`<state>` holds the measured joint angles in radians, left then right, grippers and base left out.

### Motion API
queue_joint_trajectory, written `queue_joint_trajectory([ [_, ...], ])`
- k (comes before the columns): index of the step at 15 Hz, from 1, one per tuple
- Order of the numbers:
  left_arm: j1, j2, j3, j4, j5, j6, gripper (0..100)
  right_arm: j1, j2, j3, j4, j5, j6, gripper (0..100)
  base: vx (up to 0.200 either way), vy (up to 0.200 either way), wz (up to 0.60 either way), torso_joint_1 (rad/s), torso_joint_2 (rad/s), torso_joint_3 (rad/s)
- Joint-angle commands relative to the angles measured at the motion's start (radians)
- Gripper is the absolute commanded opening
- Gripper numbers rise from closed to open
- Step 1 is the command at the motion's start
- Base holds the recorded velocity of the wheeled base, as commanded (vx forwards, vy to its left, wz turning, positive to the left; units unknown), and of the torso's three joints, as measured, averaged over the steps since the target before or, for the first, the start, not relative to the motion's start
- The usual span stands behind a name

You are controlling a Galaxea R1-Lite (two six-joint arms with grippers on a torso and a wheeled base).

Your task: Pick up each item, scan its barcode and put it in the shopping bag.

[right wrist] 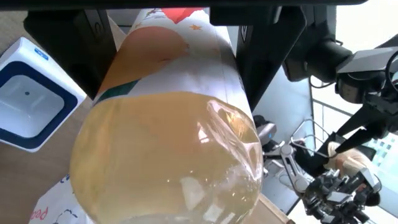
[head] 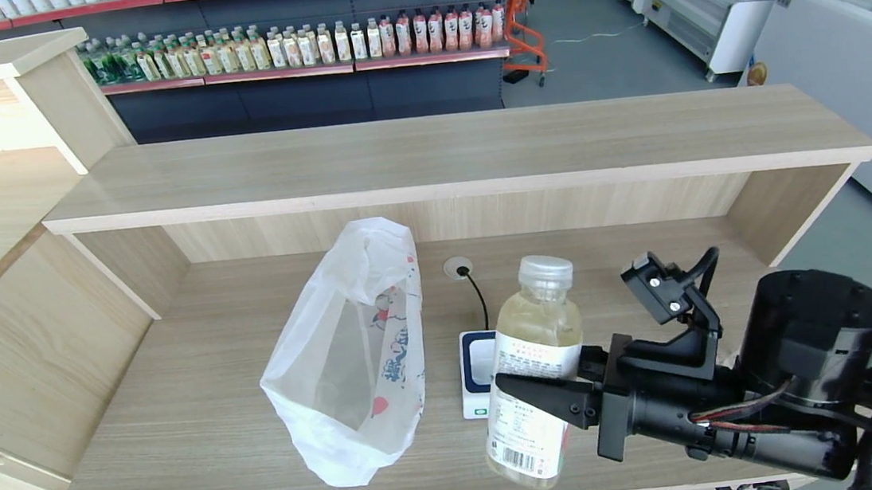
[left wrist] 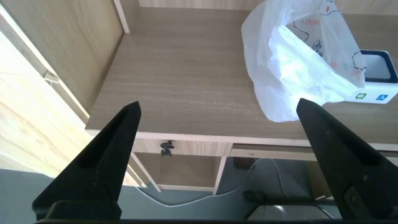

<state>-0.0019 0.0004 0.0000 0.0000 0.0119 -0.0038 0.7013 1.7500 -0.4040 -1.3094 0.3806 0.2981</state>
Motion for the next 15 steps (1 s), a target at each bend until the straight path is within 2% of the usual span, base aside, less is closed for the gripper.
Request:
queue_joint_trajectory([
  [1,0.000,0.000,0.000,0.000,0.000,-0.001,100,0.014,-0.001,0.004,-0.001,-0.002,0.023,0,0.000,0.000,0.00,0.000,0.00,0.000],
  [4,0.000,0.000,0.000,0.000,0.000,-0.001,100,0.032,-0.009,0.004,0.013,-0.055,0.075,0,0.000,0.000,0.00,0.000,0.00,0.000],
  [15,0.000,0.000,0.000,0.000,0.000,-0.001,100,0.030,-0.026,0.002,0.024,-0.059,0.082,0,0.000,0.000,0.00,0.000,0.00,0.000],
])
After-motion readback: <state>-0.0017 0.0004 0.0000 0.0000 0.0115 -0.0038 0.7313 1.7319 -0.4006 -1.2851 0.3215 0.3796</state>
